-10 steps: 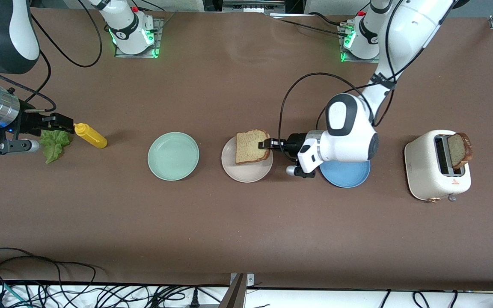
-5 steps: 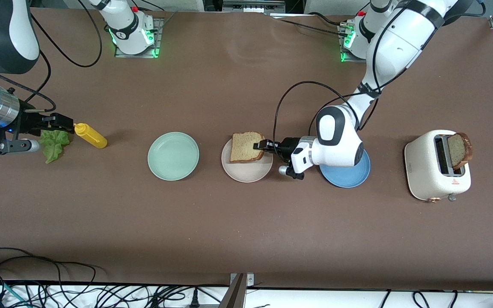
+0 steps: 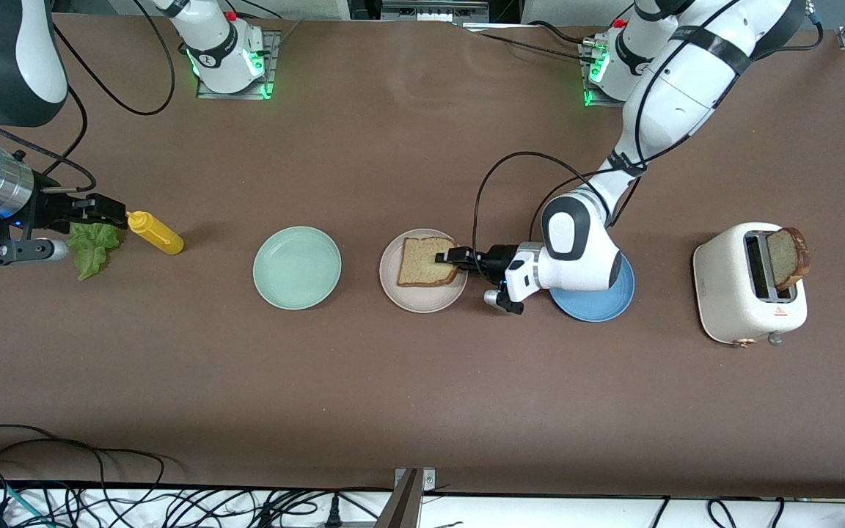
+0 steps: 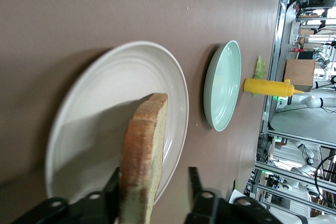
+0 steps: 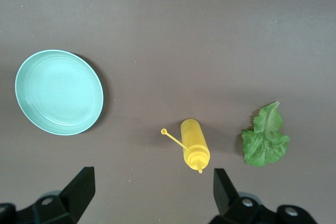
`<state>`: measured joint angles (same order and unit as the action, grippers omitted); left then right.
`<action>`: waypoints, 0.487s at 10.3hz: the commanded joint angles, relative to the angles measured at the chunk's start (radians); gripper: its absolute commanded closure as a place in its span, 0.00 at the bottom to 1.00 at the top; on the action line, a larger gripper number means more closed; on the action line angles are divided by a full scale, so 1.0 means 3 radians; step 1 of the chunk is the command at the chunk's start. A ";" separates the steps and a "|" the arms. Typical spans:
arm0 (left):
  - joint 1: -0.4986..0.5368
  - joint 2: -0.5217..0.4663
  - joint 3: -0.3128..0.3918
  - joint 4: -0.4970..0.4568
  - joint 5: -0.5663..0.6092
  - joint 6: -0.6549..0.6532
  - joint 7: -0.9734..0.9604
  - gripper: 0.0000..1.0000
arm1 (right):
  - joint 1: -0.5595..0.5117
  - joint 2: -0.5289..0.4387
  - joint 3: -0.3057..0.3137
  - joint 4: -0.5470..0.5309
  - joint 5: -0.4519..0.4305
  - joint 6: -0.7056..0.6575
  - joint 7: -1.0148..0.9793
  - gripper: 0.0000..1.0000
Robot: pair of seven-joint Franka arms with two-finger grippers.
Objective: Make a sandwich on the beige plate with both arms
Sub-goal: 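Lower the bread onto the beige plate and open the left gripper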
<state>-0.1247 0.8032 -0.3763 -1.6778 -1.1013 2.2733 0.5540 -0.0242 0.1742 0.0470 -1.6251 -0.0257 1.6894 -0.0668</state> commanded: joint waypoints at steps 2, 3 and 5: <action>0.0083 -0.0227 0.0114 -0.0016 0.0162 -0.0005 0.0097 0.00 | -0.0016 -0.0023 0.0007 -0.0003 0.0024 0.0009 -0.0007 0.00; 0.0124 -0.0334 0.0114 -0.0067 0.0249 -0.0005 0.0076 0.00 | -0.0016 -0.0023 0.0007 -0.0003 0.0024 0.0009 -0.0007 0.00; 0.0190 -0.0610 0.0165 -0.0195 0.0524 -0.0046 -0.0061 0.00 | -0.0016 -0.0023 0.0007 -0.0003 0.0024 0.0009 -0.0022 0.00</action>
<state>-0.0809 0.7149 -0.3385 -1.6711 -1.0060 2.2725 0.5691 -0.0242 0.1741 0.0470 -1.6251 -0.0257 1.6894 -0.0668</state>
